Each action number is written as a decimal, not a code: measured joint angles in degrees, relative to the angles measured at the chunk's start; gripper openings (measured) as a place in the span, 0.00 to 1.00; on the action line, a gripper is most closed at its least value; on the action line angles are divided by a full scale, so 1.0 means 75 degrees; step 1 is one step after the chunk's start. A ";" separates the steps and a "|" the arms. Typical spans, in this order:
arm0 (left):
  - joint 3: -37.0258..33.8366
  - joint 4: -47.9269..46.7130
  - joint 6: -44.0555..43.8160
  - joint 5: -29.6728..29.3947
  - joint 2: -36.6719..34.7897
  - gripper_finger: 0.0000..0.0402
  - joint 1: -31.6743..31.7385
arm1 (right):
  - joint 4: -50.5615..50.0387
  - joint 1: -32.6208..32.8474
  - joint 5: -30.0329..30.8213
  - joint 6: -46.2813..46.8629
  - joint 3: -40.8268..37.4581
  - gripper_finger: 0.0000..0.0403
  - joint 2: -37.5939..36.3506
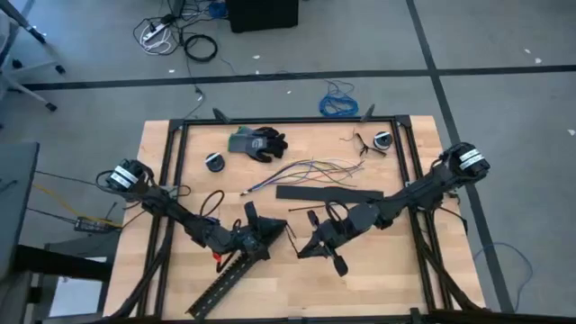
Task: Ziptie cables
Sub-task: Insert the black zip tie into the locking head
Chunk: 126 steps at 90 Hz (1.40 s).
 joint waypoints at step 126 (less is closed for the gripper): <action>0.0002 -0.0211 0.1333 -0.0199 0.0000 0.00 0.0103 | 0.2966 -0.0413 -0.0586 0.1174 -0.1139 0.00 0.0960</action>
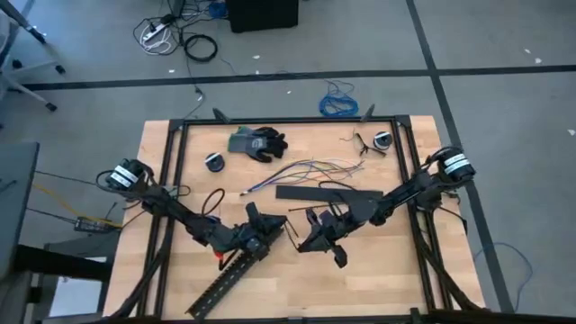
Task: Ziptie cables
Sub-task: Insert the black zip tie into the locking head
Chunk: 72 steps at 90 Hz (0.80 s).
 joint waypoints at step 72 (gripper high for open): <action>0.0000 -0.0139 -0.0208 -0.0144 0.0000 0.00 -0.0023 | -0.0099 -0.0356 -0.0411 -0.0164 0.0014 0.00 0.0022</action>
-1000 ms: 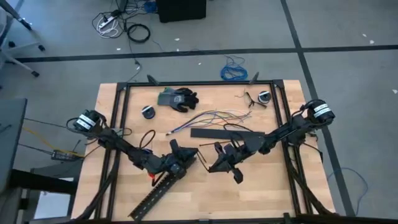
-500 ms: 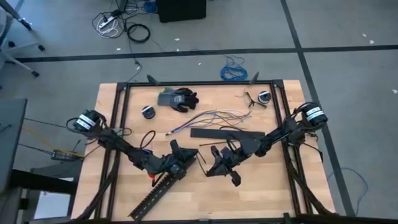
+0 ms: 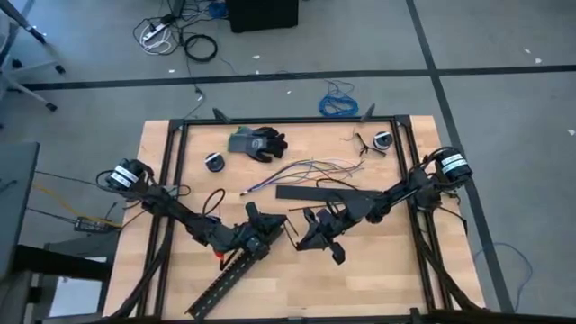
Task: Ziptie cables
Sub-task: Insert the black zip tie into the locking head
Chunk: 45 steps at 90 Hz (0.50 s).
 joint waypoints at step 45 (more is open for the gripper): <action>0.0000 -0.0114 -0.0147 -0.0259 0.0000 0.00 -0.0291 | -0.0004 -0.0061 -0.0173 0.0046 0.0000 0.00 0.0000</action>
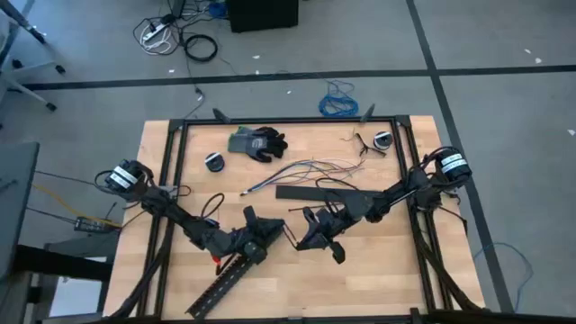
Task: Ziptie cables
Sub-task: Insert the black zip tie into the locking head
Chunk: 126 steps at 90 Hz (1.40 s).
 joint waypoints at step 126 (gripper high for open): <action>0.0000 0.0000 0.0006 0.0251 0.0000 0.00 0.0020 | -0.0120 -0.0099 -0.0009 -0.0007 0.0000 0.00 0.0000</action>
